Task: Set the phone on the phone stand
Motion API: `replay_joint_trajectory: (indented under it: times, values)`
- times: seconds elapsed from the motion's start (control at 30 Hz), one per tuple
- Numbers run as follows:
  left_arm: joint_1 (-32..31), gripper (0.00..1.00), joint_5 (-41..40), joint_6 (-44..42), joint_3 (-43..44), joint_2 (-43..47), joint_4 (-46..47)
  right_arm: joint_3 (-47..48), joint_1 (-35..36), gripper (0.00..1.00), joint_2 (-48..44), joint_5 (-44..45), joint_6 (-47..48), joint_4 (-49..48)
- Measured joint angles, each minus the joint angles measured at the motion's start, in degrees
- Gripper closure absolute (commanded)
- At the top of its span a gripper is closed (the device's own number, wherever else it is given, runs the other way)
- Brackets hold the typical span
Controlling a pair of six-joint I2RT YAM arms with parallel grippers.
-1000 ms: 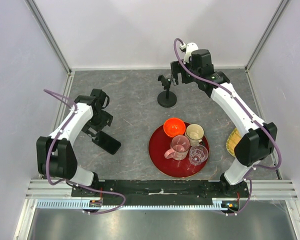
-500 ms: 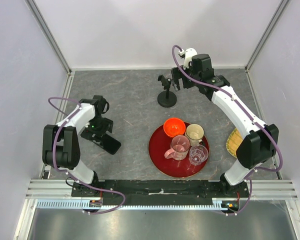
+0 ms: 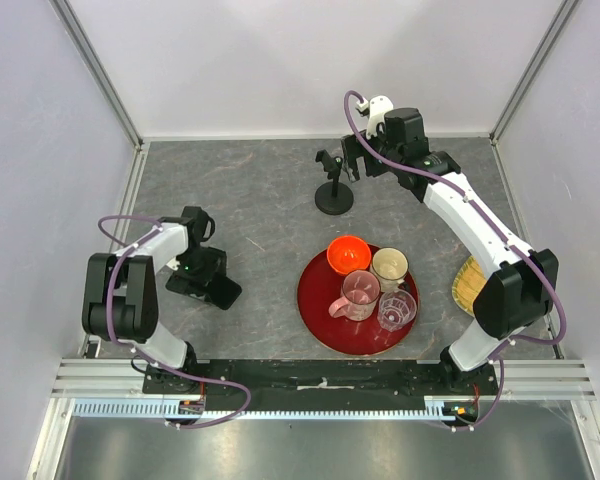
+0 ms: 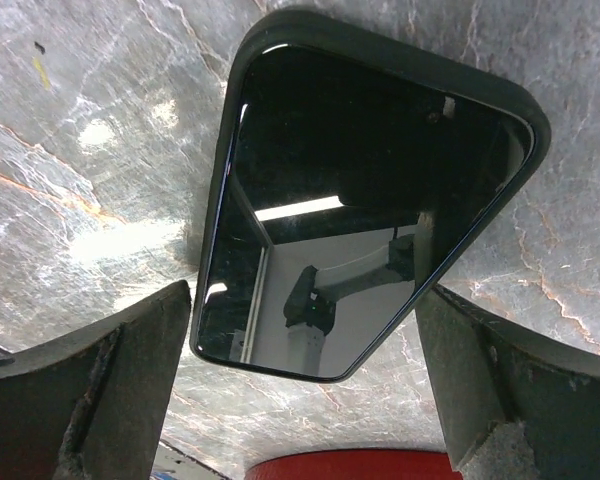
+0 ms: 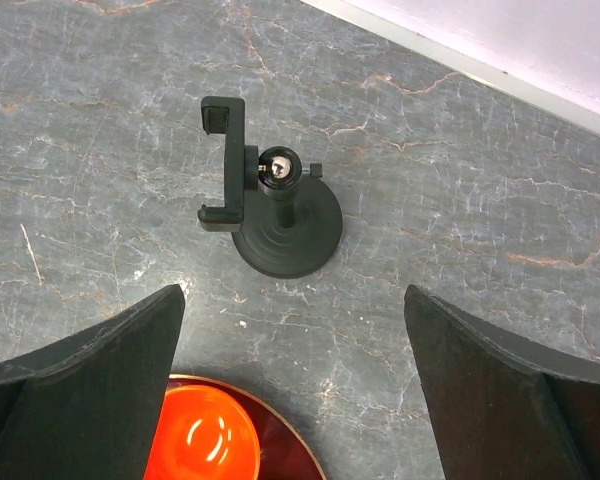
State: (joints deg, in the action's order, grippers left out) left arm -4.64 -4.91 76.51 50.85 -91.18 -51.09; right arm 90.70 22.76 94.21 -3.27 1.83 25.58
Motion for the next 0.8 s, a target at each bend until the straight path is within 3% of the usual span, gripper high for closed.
replay_joint_trajectory:
  times: [0.13,0.2,0.23,0.3,0.33,0.67,0.8]
  values:
    - [0.37,0.07,0.87,0.98,-2.38,1.81,2.47,-0.09,0.0,0.02,0.0,-0.2,0.02,-0.37]
    - [0.44,0.28,1.07,1.36,-3.78,2.97,4.02,-0.15,0.0,0.02,0.0,-0.37,0.02,-0.7]
    - [0.44,0.53,1.09,1.62,-4.48,3.58,4.74,-0.17,0.0,0.02,0.0,-0.42,0.0,-0.81]
    - [0.44,0.78,1.16,2.14,-5.03,4.37,5.6,-0.2,0.0,0.02,0.0,-0.57,-0.02,-1.09]
    - [0.44,0.98,1.33,2.21,-5.2,4.72,5.97,-0.2,0.0,0.02,0.0,-0.61,-0.02,-1.2]
    - [0.35,0.98,0.76,2.01,-5.38,5.79,5.77,-0.24,0.0,0.02,0.0,-0.55,-0.5,-1.75]
    - [-0.81,0.98,-2.21,-2.8,-5.2,8.09,6.69,-0.24,0.0,0.02,0.0,-0.87,-1.38,-2.34]
